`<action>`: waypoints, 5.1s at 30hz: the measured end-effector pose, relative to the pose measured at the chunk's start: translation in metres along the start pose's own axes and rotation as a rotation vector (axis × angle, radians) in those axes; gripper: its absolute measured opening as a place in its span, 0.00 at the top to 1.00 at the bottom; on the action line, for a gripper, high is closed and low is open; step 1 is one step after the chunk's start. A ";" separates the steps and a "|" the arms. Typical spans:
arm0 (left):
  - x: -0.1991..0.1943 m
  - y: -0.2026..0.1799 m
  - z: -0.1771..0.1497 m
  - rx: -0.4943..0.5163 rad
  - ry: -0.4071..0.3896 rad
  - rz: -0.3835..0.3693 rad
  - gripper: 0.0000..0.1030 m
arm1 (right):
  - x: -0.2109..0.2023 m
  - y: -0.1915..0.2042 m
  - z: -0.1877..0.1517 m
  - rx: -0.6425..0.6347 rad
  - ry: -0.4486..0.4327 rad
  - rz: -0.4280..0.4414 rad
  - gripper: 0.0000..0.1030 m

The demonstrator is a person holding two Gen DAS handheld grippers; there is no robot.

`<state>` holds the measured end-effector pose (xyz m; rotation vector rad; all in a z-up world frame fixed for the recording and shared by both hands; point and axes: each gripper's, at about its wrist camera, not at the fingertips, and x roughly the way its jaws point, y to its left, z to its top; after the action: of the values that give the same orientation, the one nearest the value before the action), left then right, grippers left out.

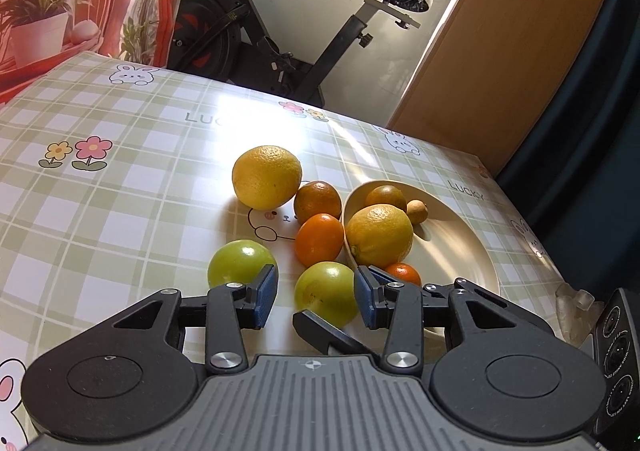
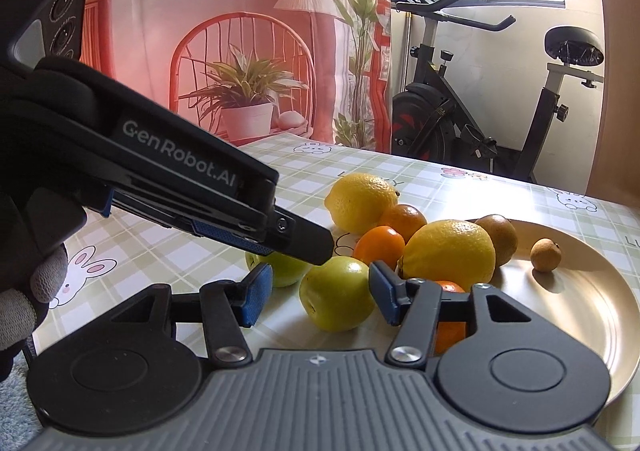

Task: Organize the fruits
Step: 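Move the left tool to a yellow-green apple in the pile, then close the left tool around the yellow-green apple, then carry the apple onto the gold plate and open the left tool, then withdraw the left tool and move it toward a green apple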

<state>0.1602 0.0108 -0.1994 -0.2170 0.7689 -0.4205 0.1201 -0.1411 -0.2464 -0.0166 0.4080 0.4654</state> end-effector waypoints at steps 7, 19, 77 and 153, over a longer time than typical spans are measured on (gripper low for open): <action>0.018 -0.008 -0.006 0.028 0.054 0.012 0.57 | 0.000 0.001 0.000 0.001 0.000 -0.001 0.44; 0.008 0.008 -0.006 -0.040 0.028 0.029 0.54 | 0.007 -0.011 0.003 0.063 0.045 0.002 0.45; 0.002 -0.055 -0.005 0.212 -0.046 0.001 0.54 | -0.027 -0.023 0.007 0.098 -0.081 -0.071 0.51; -0.027 0.027 0.043 0.079 -0.119 0.085 0.55 | -0.031 -0.048 0.019 0.173 -0.114 -0.165 0.47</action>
<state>0.1810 0.0482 -0.1617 -0.1343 0.6410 -0.3538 0.1235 -0.1953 -0.2206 0.1419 0.3309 0.2657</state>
